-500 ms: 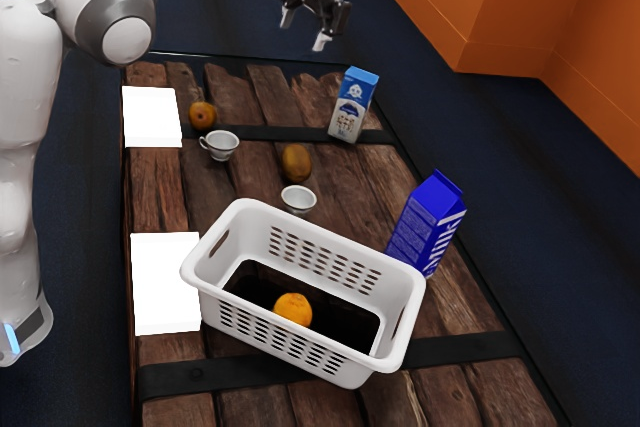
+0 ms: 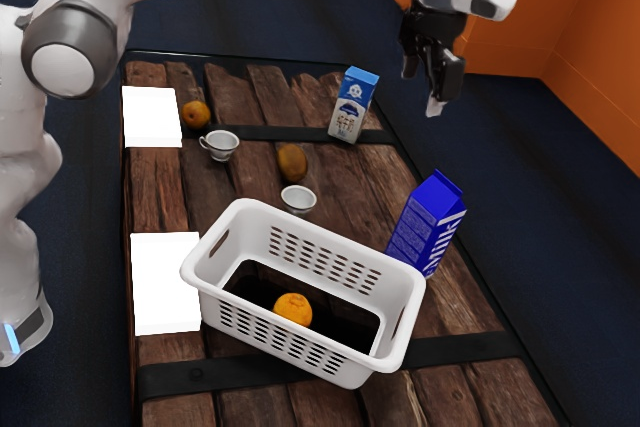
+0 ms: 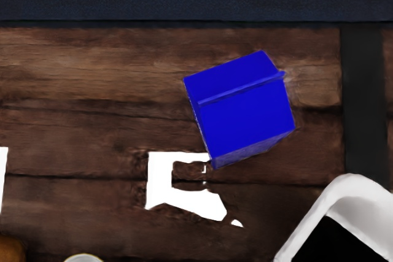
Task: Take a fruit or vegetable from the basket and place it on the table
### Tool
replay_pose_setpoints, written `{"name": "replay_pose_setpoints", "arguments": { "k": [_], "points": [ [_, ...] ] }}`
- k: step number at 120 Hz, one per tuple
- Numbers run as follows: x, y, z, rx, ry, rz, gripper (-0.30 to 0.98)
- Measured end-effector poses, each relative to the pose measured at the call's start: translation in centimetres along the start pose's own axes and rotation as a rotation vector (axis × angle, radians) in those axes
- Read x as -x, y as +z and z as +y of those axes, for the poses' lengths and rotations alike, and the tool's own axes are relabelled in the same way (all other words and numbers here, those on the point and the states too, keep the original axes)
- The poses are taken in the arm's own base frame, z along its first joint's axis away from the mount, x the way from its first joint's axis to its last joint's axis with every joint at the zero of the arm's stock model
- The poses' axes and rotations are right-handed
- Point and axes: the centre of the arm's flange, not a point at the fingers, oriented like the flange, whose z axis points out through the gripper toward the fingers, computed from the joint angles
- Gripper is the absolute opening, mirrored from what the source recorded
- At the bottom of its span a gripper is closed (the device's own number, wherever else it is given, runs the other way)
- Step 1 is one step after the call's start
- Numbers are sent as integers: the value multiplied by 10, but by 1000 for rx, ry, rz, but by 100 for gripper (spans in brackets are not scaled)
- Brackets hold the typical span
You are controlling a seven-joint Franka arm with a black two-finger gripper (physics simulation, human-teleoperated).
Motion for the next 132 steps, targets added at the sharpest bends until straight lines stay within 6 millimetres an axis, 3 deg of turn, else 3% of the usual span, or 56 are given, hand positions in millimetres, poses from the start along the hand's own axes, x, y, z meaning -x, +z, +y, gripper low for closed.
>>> {"name": "replay_pose_setpoints", "arguments": {
  "k": [6, 14, 25, 31, 36, 47, 55, 78, 112, 118, 126, 132],
  "points": [
    [18, 6, 32, 12, 40, -23, 68],
    [58, 11, 68, 25, 94, -57, 69],
    [111, 38, 105, 31, 141, -123, 69],
    [124, 58, 114, 36, 126, -162, 68],
    [117, 73, 97, 43, 49, -185, 68],
    [77, 88, 19, 52, -250, -191, 69],
    [64, 85, 0, 56, -387, -173, 69],
    [73, 66, 28, 68, -587, -166, 69],
    [70, 120, 44, -97, -1005, -217, 68],
    [74, 112, 50, -86, -1062, -207, 69],
    [85, 86, 56, -37, -1121, -192, 69],
    [92, 81, 66, -30, -1157, -188, 69]
  ]
}}
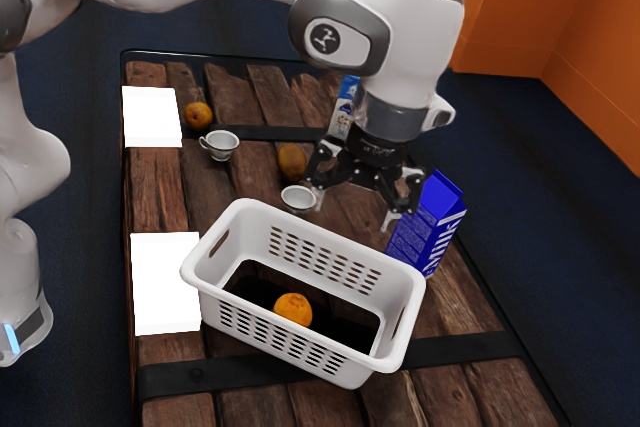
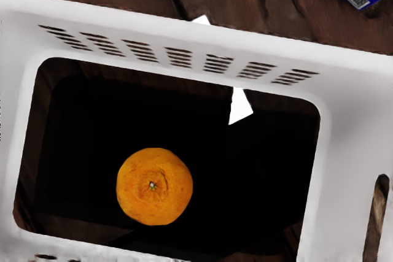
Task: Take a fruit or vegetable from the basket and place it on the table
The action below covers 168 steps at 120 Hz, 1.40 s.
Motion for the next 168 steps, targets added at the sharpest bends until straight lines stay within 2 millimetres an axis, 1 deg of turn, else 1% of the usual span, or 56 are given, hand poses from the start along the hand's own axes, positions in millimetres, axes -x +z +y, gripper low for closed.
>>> {"name": "replay_pose_setpoints", "arguments": {
  "k": [6, 12, 18, 22, 29, 34, 37, 44, 48, 59, 66, 68, 72, 75, 83, 89, 100, 108, 112, 117, 124, 128, 134, 140, 144, 153, 168],
  "points": [
    [8, 0, -1, 2, -33, 10, 69],
    [10, 0, -2, 2, -65, 29, 69],
    [8, 0, -16, -10, -114, 20, 69],
    [14, 2, -23, -18, -143, 15, 69],
    [29, 13, -32, -39, -181, 8, 69],
    [34, 25, -35, -58, -217, 3, 69],
    [33, 34, -37, -73, -245, 1, 69],
    [20, 54, -40, -109, -322, -1, 69],
    [14, 62, -40, -122, -361, -2, 69],
    [12, 71, -40, -134, -435, -1, 68],
    [13, 71, -38, -127, -462, 10, 68],
    [20, 73, -36, -127, -457, 23, 68],
    [45, 75, -34, -124, -428, 43, 68],
    [57, 78, -34, -126, -416, 54, 69],
    [81, 85, -34, -132, -398, 78, 69],
    [88, 85, -37, -135, -395, 86, 69],
    [79, 77, -40, -134, -413, 90, 68],
    [89, 65, -48, -118, -383, 93, 68],
    [88, 61, -50, -113, -361, 98, 68],
    [76, 56, -51, -103, -335, 112, 68],
    [43, 51, -45, -99, -318, 117, 68],
    [30, 50, -42, -101, -299, 119, 68],
    [23, 45, -36, -93, -249, 124, 68],
    [23, 36, -30, -75, -190, 127, 68],
    [24, 33, -27, -72, -151, 129, 69],
    [24, 37, -25, -87, -73, 121, 69],
    [23, 63, -24, -121, 34, 89, 69]
  ]
}}
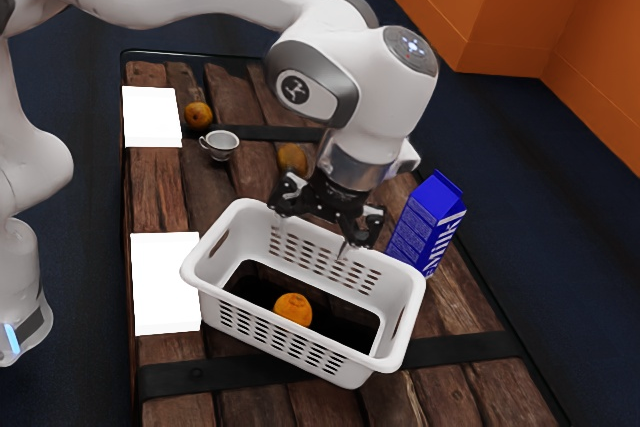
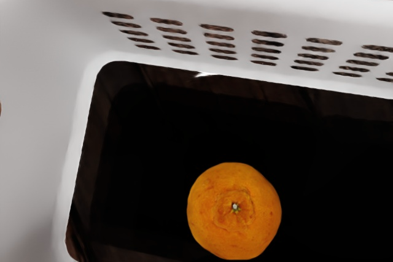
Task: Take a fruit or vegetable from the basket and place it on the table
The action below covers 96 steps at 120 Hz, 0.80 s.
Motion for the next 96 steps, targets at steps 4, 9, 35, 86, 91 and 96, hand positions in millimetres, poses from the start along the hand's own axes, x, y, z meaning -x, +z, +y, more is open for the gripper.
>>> {"name": "replay_pose_setpoints", "arguments": {
  "k": [4, 9, 35, 86, 91, 96],
  "points": [
    [2, 7, 1, -4, 28, -10, 69],
    [5, 17, 2, -8, 61, -22, 69],
    [0, 61, 6, -8, 164, -87, 69],
    [-5, 109, 8, 42, 275, -153, 68],
    [-5, 112, 9, 47, 283, -155, 68],
    [-6, 115, 9, 50, 290, -157, 68]
  ]
}}
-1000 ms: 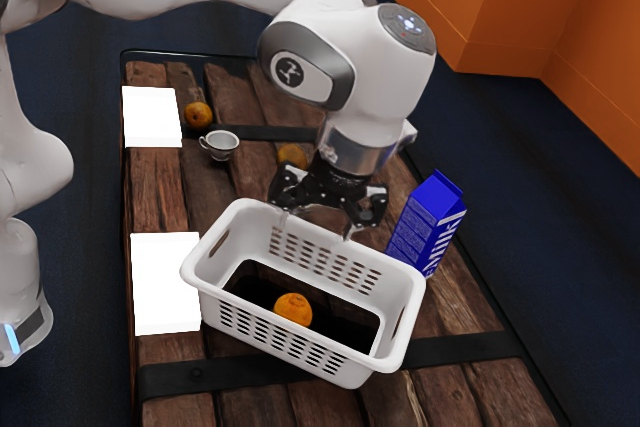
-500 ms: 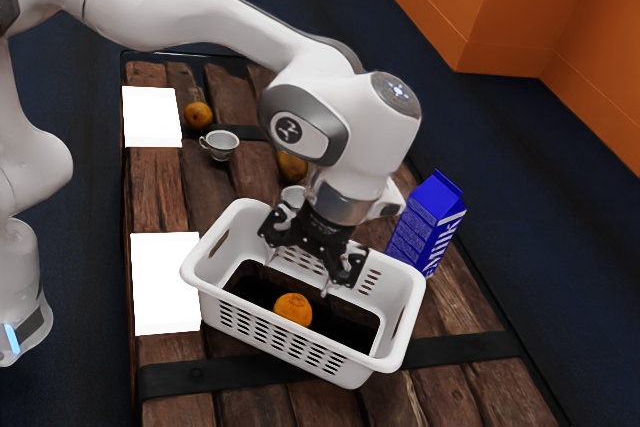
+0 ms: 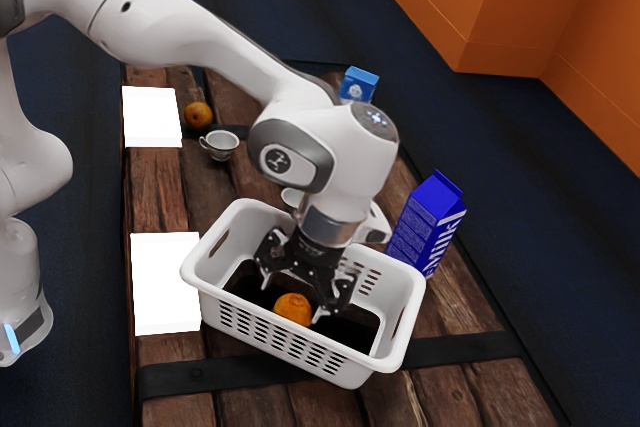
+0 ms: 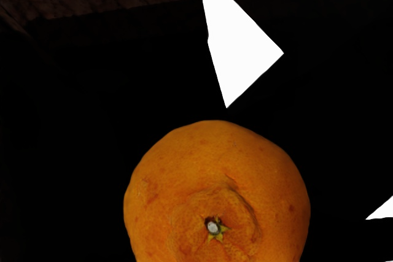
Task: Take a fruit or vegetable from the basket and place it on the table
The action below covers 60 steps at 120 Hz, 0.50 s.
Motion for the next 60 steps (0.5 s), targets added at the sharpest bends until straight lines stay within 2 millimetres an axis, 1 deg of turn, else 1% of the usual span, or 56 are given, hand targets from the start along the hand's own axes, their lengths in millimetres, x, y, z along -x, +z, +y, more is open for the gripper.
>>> {"name": "replay_pose_setpoints", "arguments": {
  "k": [13, 26, 38, 46, 60],
  "points": [
    [-8, 9, -2, 4, 2, -15, 68],
    [-18, 12, -4, 16, 1, -24, 68],
    [-19, 14, -3, 23, 17, -25, 67],
    [-19, 20, -3, 22, 25, -31, 67],
    [-19, 25, -2, 25, 39, -34, 67]
  ]
}}
